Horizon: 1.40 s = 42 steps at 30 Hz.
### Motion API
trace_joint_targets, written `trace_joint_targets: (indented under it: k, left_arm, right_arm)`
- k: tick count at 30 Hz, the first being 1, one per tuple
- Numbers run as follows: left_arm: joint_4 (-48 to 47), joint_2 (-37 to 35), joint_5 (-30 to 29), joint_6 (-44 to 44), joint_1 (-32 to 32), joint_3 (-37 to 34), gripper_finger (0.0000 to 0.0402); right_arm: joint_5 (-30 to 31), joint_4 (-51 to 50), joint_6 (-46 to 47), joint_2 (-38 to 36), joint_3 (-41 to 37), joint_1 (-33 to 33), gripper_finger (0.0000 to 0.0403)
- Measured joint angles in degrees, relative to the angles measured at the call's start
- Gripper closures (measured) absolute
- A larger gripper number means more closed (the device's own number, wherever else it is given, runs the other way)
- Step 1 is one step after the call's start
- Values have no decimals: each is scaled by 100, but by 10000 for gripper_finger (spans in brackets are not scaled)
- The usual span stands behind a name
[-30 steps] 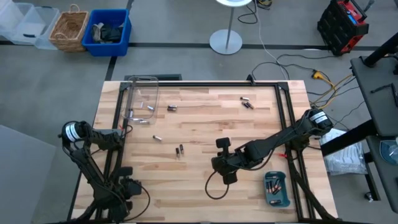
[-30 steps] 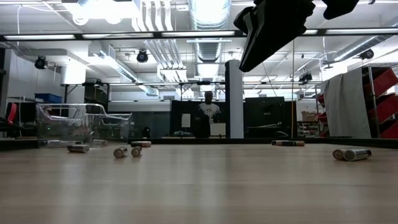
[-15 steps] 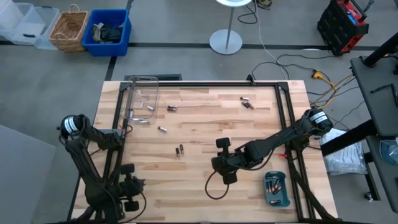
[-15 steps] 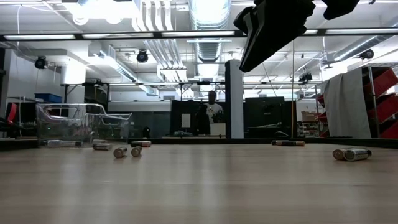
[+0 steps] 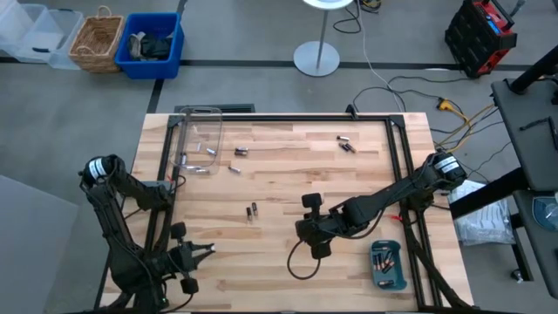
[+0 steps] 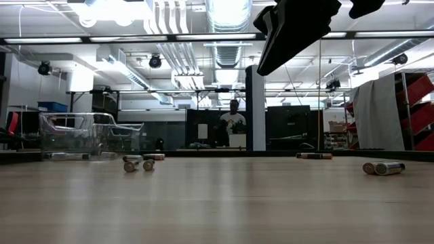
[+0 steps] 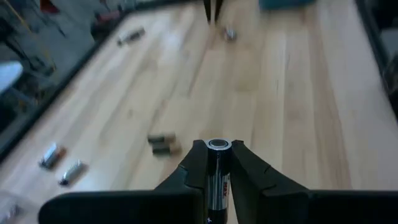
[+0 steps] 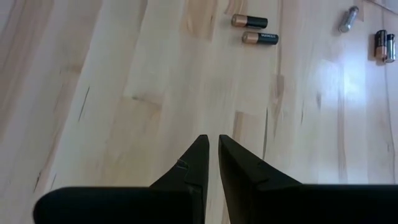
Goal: Sort batteries
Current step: Put the silver and black battery into the transparent bin
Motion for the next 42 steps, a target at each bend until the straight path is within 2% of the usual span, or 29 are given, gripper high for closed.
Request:
trace_joint_targets:
  k: [15, 22, 26, 35, 42]
  left_arm:
    - [12, -25, -2200, 163, 122, 77, 382]
    - [121, -25, -2760, 185, 274, 77, 382]
    - [218, -28, -3054, 185, 427, 86, 382]
    - [521, -28, -3059, 187, 1003, 98, 379]
    - [744, -30, -3059, 200, 1187, 101, 379]
  right_arm:
    - [0, 328, -106, 0, 0, 0, 374]
    - [2, 973, -327, 0, -3, 2, 374]
    - [3, 1671, -648, 0, -84, 2, 374]
    - [0, 4178, -1480, 321, -136, 4, 375]
    - [15, 6248, -1886, 759, -138, -39, 375]
